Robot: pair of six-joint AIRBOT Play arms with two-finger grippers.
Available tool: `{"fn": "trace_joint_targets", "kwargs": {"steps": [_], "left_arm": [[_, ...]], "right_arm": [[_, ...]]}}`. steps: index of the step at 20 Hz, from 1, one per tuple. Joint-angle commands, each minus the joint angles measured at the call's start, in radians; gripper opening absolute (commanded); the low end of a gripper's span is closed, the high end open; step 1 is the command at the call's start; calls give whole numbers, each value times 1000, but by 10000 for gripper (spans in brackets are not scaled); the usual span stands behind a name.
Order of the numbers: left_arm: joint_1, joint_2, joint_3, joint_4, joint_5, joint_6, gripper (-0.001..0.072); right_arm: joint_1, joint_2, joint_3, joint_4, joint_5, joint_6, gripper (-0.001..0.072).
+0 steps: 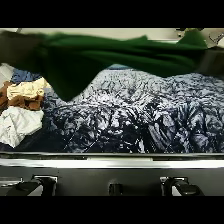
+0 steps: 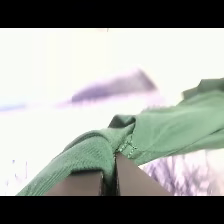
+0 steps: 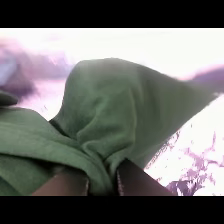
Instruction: Fold the clothes and pants, and hang the long-sleeved shirts on hangers.
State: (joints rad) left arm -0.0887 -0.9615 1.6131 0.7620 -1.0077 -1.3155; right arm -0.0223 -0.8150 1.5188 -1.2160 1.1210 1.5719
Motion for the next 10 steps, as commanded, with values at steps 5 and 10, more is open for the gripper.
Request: {"fn": "trace_joint_targets", "kwargs": {"steps": [5, 10], "left_arm": [[-77, 117, -134, 122, -192, -188, 30], [-217, 114, -654, 202, -60, -222, 28]], "right_arm": [[1, 78, -225, -14, 611, 134, 49], [1, 53, -802, -5, 371, 64, 49]]}}
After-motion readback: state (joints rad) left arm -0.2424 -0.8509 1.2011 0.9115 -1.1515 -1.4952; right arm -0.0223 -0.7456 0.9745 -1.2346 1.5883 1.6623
